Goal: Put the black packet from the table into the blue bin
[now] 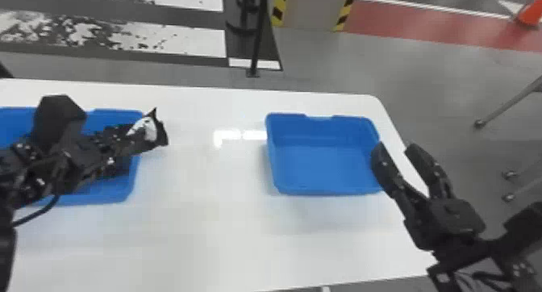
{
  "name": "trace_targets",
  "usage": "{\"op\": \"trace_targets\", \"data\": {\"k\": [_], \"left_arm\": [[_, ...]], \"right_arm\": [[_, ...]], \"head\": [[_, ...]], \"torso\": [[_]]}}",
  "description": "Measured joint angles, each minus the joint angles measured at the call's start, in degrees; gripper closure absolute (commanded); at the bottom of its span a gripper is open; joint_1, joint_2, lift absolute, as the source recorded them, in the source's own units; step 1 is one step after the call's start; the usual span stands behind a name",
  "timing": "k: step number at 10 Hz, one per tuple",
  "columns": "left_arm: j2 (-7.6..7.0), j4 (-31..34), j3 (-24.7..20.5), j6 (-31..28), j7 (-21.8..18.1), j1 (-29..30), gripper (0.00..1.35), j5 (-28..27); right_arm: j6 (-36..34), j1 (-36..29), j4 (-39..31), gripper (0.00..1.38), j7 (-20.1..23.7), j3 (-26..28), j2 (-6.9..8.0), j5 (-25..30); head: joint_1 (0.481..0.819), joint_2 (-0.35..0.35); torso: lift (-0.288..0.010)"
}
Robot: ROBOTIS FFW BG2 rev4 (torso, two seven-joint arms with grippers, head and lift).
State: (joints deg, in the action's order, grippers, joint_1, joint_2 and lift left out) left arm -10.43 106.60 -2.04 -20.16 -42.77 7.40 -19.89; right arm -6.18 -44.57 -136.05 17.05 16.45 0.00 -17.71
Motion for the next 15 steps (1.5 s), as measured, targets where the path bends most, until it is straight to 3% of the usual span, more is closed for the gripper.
{"op": "trace_targets", "data": {"k": [2, 3, 4, 5, 7, 10, 12, 15], "left_arm": [[0.35, 1.0, -7.9, -0.1, -0.2, 2.6, 1.19, -3.7], [0.55, 1.0, -10.6, -0.4, -0.2, 3.4, 0.87, -4.9], [0.74, 1.0, -12.2, -1.0, -0.2, 3.9, 0.30, -5.0], [1.02, 1.0, -13.2, -0.8, -0.2, 4.2, 0.06, -4.7], [2.70, 1.0, -16.3, 3.5, -0.2, 5.1, 0.17, -2.7], [7.09, 6.8, -24.3, 8.2, 2.4, 11.0, 0.17, 3.8], [9.98, 17.1, -26.9, 9.3, 11.6, 21.8, 0.17, 11.9], [10.42, 25.3, -25.9, 19.1, 21.9, 35.6, 0.17, 27.9]], "right_arm": [[0.0, 0.0, -0.1, 0.51, 0.0, 0.0, 0.00, 0.0], [0.0, -0.1, -0.1, 0.51, 0.0, 0.0, 0.00, 0.0], [0.0, -0.1, -0.1, 0.51, 0.0, 0.0, 0.00, 0.0], [0.0, -0.1, -0.1, 0.51, 0.0, 0.0, 0.00, -0.1], [0.0, -0.2, -0.2, 0.51, 0.0, 0.0, 0.00, -0.1], [0.0, -0.4, -0.5, 0.51, -0.1, 0.1, 0.00, -0.2], [0.0, -0.7, -0.8, 0.51, -0.1, 0.1, 0.00, -0.4], [0.0, -1.5, -1.4, 0.51, -0.1, 0.3, 0.00, -0.7]], "head": [[0.695, -0.025], [0.695, 0.024], [0.695, 0.049], [0.695, 0.055], [0.695, 0.065], [0.695, 0.111], [0.695, 0.157], [0.695, 0.146]], "torso": [[-0.110], [-0.110], [-0.110], [-0.110], [-0.110], [-0.110], [-0.110], [-0.110]]}}
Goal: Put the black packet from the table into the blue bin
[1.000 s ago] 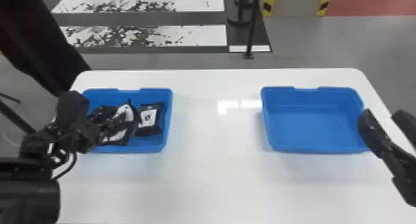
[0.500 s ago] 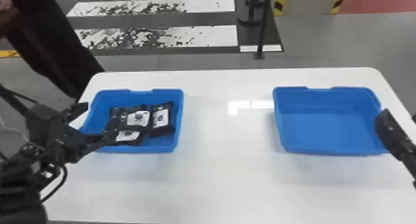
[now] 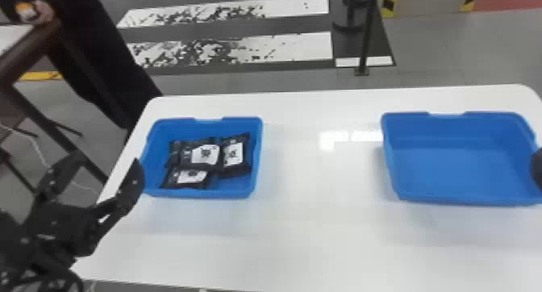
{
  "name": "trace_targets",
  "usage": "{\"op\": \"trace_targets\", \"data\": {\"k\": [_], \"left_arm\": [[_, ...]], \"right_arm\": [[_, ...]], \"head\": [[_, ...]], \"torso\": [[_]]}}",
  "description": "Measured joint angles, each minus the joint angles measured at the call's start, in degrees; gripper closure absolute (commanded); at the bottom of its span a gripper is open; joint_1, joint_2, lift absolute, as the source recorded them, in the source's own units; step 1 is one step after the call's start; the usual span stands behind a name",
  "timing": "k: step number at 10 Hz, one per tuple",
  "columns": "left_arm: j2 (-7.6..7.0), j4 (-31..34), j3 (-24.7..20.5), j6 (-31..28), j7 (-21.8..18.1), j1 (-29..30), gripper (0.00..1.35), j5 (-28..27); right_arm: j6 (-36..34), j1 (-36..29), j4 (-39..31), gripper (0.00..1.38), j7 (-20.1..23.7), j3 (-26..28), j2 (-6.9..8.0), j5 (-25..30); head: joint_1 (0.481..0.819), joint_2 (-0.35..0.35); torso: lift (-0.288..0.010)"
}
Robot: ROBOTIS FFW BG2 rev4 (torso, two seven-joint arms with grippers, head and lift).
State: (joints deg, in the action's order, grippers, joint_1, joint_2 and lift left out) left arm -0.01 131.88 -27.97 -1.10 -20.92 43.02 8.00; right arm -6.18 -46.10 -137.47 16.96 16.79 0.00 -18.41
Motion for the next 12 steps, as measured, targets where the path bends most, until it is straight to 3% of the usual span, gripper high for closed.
{"op": "trace_targets", "data": {"k": [4, 7, 12], "left_arm": [[0.01, 0.7, 3.4, 15.1, 8.8, 9.6, 0.17, 9.9], [-0.04, 0.7, 4.8, 17.0, 9.1, 10.2, 0.17, 10.4], [-1.68, 0.7, 7.1, 16.5, 9.1, 9.3, 0.17, 11.4]], "right_arm": [[0.0, -1.0, -0.5, 0.51, 0.0, 0.1, 0.00, -0.2], [0.0, -1.2, -0.7, 0.51, 0.0, 0.0, 0.00, 0.0], [0.0, -1.3, -0.8, 0.51, 0.0, 0.0, 0.00, 0.2]], "head": [[0.695, 0.158], [0.695, 0.151], [0.695, 0.117]], "torso": [[-0.110], [-0.110], [-0.110]]}}
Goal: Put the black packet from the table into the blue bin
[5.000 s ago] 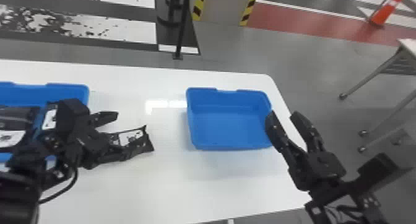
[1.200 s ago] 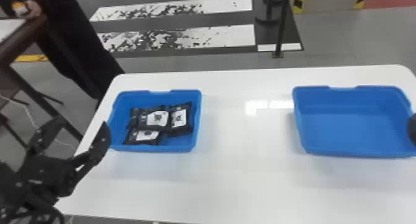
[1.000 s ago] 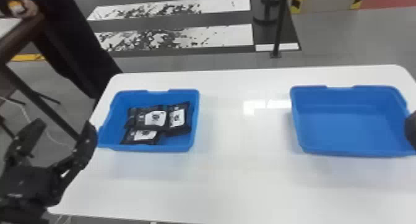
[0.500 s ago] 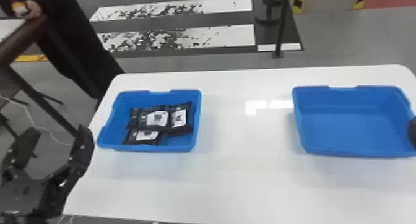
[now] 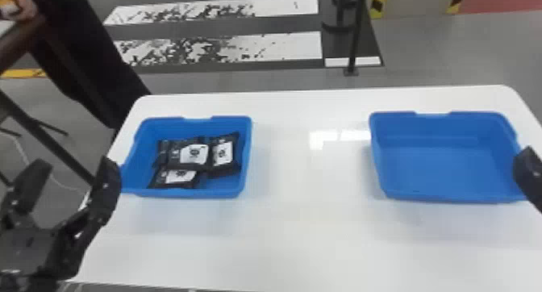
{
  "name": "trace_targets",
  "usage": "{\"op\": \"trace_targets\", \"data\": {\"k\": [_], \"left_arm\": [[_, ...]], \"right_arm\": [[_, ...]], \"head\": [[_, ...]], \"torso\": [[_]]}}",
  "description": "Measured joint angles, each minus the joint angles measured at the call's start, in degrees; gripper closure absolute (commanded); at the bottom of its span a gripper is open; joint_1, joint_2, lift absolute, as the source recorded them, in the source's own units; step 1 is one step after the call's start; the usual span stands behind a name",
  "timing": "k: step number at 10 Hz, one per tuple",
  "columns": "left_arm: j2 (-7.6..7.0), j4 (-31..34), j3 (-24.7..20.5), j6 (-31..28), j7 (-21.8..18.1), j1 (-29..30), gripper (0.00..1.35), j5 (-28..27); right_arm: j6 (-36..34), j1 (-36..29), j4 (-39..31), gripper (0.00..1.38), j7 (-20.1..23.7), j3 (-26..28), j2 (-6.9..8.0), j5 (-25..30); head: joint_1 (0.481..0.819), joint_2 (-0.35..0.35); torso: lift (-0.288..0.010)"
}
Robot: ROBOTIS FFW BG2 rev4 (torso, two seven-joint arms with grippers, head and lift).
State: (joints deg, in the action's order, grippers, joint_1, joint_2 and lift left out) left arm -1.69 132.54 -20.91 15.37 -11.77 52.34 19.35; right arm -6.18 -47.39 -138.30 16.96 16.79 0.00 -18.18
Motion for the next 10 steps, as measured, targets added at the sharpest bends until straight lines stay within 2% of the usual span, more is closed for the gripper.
{"op": "trace_targets", "data": {"k": [10], "left_arm": [[-1.12, -0.5, 2.5, -0.9, 0.0, -0.3, 0.17, 2.1]], "right_arm": [[0.0, 0.0, 0.3, 0.51, 0.0, 0.0, 0.00, -0.1]], "head": [[0.695, 0.089]], "torso": [[-0.110]]}}
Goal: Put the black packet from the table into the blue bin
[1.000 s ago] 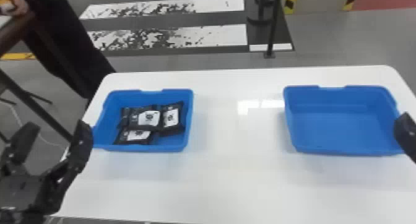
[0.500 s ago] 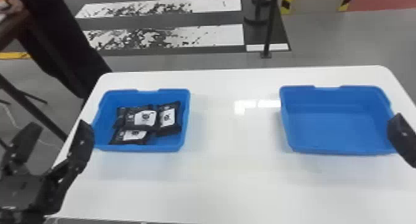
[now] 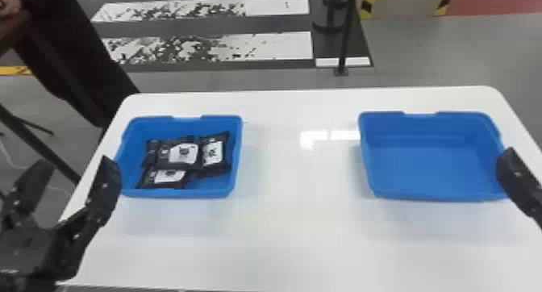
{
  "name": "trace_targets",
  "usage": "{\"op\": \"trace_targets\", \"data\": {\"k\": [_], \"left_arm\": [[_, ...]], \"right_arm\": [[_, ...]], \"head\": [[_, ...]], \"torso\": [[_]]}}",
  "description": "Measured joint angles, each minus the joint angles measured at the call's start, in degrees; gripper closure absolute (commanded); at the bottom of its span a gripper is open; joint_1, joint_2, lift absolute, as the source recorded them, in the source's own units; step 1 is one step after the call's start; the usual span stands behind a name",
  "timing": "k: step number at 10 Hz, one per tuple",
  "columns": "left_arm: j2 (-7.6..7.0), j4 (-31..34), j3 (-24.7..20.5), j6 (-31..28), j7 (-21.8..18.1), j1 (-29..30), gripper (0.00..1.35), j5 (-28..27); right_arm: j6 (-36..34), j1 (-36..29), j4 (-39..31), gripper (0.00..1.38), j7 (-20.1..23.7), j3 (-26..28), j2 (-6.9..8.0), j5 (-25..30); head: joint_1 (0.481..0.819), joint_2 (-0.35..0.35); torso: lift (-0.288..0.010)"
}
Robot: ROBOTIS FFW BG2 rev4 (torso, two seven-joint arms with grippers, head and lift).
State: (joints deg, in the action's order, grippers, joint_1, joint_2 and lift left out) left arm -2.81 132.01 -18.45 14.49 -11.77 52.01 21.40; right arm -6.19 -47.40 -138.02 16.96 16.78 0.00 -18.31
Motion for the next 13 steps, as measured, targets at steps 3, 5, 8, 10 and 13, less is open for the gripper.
{"op": "trace_targets", "data": {"k": [3, 5, 8, 10, 13], "left_arm": [[-0.08, -0.1, 0.2, 0.1, 0.0, -0.1, 0.17, 0.4], [-0.10, -0.2, 0.3, 0.2, 0.0, 0.0, 0.17, 0.6], [-0.33, -0.3, 0.6, 0.2, 0.0, -0.1, 0.17, 0.8], [-0.36, -0.4, 0.7, 0.4, 0.0, -0.2, 0.17, 0.9], [-0.45, -0.8, 0.9, 0.9, 0.0, -0.7, 0.17, 1.1]], "right_arm": [[0.0, -0.1, 0.0, 0.51, 0.0, 0.0, 0.00, -0.1], [0.0, -0.1, 0.0, 0.51, 0.0, 0.0, 0.00, -0.1], [0.0, -0.1, 0.0, 0.51, 0.0, 0.0, 0.00, 0.0], [0.0, -0.1, 0.1, 0.51, 0.0, 0.0, 0.00, 0.1], [0.0, -0.1, 0.0, 0.51, 0.0, 0.1, 0.00, 0.1]], "head": [[0.695, 0.088], [0.695, 0.088], [0.695, 0.085], [0.695, 0.083], [0.695, 0.082]], "torso": [[-0.110], [-0.110], [-0.110], [-0.110], [-0.110]]}}
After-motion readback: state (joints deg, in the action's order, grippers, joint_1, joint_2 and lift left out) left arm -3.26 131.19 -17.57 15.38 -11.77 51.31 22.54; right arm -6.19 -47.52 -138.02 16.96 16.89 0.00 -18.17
